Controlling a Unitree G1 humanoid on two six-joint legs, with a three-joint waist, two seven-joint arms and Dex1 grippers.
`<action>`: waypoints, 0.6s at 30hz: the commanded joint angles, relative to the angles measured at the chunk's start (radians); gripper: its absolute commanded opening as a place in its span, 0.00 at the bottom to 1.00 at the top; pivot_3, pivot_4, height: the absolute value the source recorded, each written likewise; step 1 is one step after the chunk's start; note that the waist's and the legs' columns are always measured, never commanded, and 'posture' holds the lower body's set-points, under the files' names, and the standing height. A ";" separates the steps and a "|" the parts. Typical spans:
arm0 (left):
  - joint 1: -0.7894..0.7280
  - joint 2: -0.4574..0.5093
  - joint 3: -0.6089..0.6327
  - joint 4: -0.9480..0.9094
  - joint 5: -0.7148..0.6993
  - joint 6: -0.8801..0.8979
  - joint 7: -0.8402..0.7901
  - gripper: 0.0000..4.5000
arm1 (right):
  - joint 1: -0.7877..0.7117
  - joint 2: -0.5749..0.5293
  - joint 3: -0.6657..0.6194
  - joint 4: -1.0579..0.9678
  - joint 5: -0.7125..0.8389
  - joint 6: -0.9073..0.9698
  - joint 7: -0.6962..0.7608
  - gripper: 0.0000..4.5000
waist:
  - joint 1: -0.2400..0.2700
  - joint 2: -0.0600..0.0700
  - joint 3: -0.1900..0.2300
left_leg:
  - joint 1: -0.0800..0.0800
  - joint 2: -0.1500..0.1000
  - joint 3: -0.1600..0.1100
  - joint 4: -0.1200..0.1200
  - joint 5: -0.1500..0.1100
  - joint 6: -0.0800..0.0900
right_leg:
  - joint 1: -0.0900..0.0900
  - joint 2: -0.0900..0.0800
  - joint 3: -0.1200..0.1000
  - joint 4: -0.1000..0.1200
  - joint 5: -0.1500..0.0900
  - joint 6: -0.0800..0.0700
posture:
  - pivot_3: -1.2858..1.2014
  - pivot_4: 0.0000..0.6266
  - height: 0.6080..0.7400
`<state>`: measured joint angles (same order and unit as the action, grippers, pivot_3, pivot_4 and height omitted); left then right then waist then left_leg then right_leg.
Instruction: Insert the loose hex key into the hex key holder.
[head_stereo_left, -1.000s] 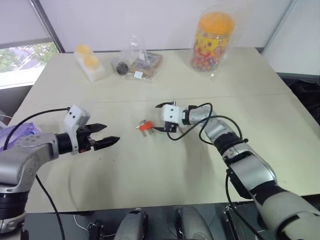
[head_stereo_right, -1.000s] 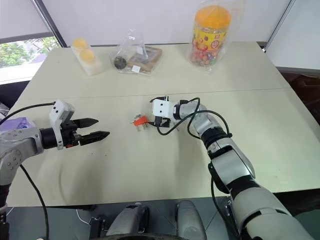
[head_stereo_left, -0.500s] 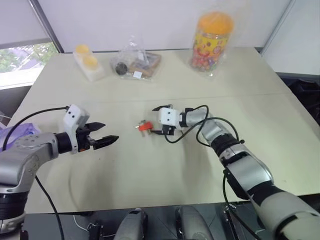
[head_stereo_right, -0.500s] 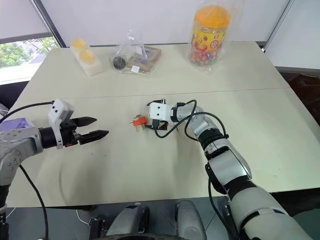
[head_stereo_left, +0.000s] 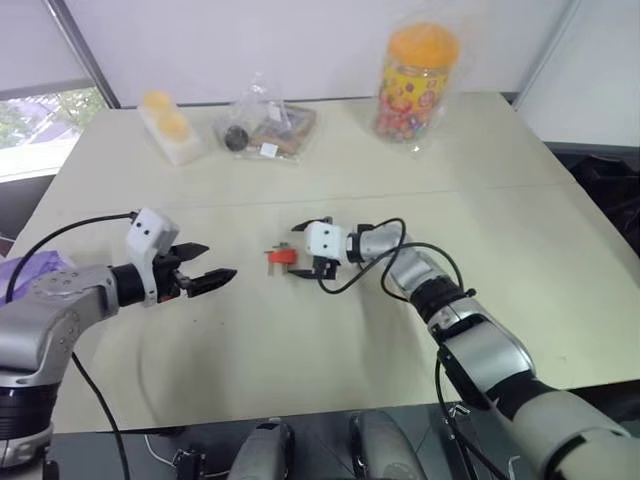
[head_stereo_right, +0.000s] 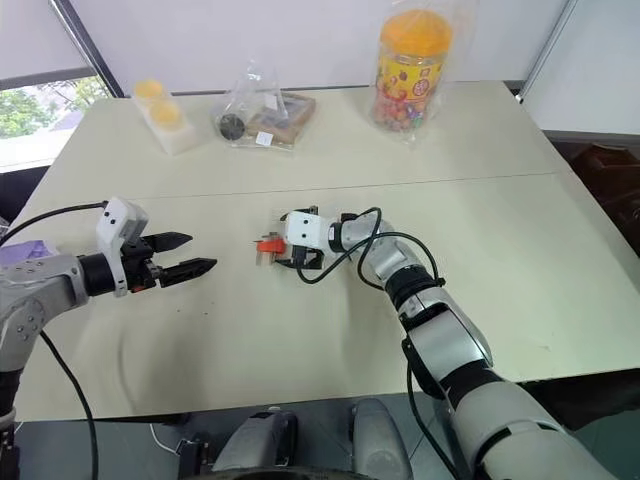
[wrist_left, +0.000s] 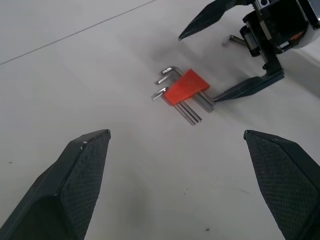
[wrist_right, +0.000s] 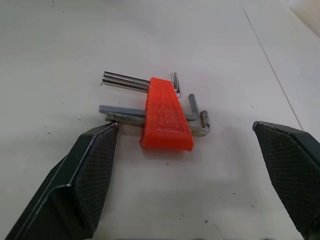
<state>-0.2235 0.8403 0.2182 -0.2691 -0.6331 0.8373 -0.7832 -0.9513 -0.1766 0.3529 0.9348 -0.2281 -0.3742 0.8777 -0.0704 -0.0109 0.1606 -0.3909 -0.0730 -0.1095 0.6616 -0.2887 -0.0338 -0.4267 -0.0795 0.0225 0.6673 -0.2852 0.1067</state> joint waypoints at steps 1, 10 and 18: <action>-0.006 -0.001 0.033 -0.025 -0.002 -0.021 0.006 0.99 | 0.015 0.018 0.012 -0.023 -0.002 0.019 0.011 1.00 | 0.000 0.000 0.000 | 0.000 0.000 0.000 0.000 0.000 0.000 | 0.000 0.000 0.000 0.000 0.000 0.000 | 0.52 0.24 1.00; -0.012 -0.014 0.020 -0.022 0.007 -0.032 0.013 0.99 | -0.004 0.034 -0.018 0.052 0.042 0.126 0.100 1.00 | 0.001 0.000 0.000 | 0.001 0.000 0.000 0.000 0.000 0.000 | 0.001 0.000 0.000 0.000 0.000 0.000 | 0.52 0.24 1.00; -0.017 -0.026 0.014 -0.023 0.014 -0.040 0.025 0.99 | -0.047 0.061 -0.038 0.119 0.052 0.181 0.155 1.00 | 0.000 0.000 0.000 | 0.001 0.000 0.000 0.000 0.000 0.000 | 0.000 0.000 0.000 0.000 0.000 0.000 | 0.52 0.24 1.00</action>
<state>-0.2299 0.8125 0.2170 -0.2692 -0.6206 0.8166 -0.7605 -1.0047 -0.1344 0.2939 1.0243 -0.1683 -0.2030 1.0061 -0.0703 -0.0105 0.1601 -0.3902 -0.0730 -0.1095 0.6613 -0.2887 -0.0340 -0.4262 -0.0796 0.0225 0.6675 -0.2851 0.1067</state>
